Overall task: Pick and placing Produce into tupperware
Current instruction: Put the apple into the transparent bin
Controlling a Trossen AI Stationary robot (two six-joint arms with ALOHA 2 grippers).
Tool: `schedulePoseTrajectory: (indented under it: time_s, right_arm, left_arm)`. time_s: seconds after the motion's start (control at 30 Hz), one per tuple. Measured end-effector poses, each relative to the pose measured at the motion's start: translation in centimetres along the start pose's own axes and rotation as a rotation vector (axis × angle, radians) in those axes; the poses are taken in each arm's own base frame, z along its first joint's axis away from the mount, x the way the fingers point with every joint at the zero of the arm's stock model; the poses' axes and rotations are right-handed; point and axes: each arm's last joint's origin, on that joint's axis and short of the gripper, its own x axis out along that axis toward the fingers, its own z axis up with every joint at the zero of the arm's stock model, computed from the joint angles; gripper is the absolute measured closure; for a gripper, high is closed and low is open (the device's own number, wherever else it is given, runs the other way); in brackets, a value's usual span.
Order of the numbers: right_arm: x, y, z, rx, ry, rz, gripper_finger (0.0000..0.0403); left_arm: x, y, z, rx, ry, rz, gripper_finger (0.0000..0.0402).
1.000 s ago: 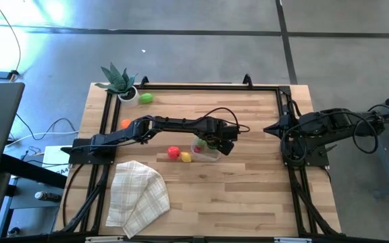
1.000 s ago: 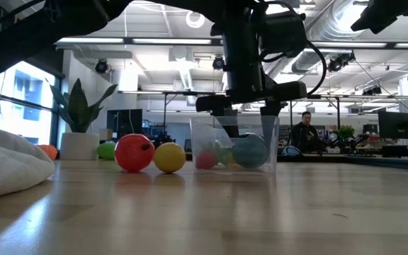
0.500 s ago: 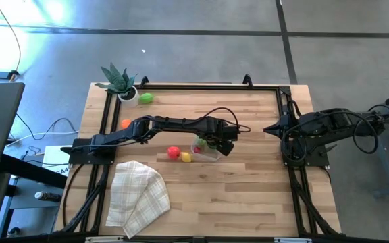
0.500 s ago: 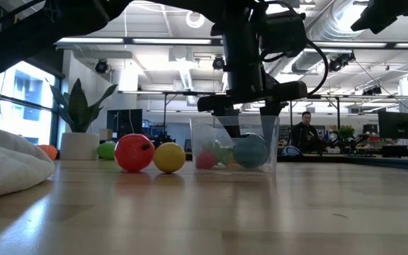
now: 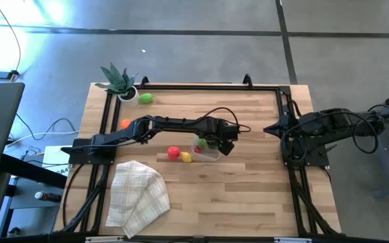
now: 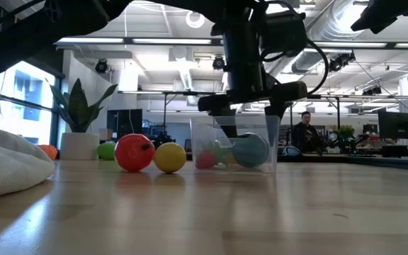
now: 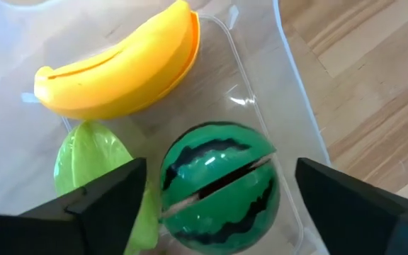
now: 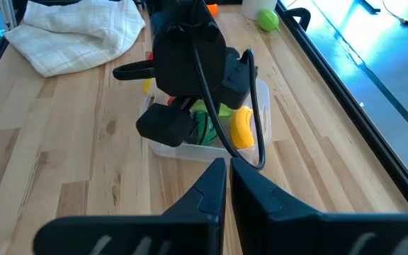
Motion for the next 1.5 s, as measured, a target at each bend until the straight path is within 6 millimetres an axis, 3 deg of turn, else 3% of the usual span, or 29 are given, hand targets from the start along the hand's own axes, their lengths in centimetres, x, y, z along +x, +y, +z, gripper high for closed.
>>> schedulePoseTrajectory:
  time_s: [0.2,0.6,0.87,1.1,1.23,1.5]
  right_arm:
    - [0.0,0.0,0.0,0.000,0.000,0.000,0.0392]
    - [0.0,0.0,0.0,0.000,0.000,0.000,0.0392]
    - [0.0,0.0,0.0,0.000,-0.001,0.000,0.0392]
    - [0.0,0.0,0.0,0.000,0.000,0.000,0.0392]
    - [0.0,0.0,0.0,0.000,-0.001,0.000,0.0392]
    - [0.0,0.0,0.0,0.000,0.000,0.000,0.0392]
  left_arm:
    - [-0.1,-0.1,0.1,0.008,-0.019,-0.004,0.0004]
    - [-0.1,0.0,0.1,0.056,-0.014,-0.002,0.0034]
    - [0.0,0.5,0.7,-0.002,-0.045,0.024,0.0036]
    - [-2.1,0.9,1.3,-0.026,-0.139,0.044,0.0037]
    - [-3.0,1.0,1.4,0.096,-0.148,0.046,0.0050]
    - [-5.0,1.3,1.7,0.565,-0.159,0.033,0.0118]
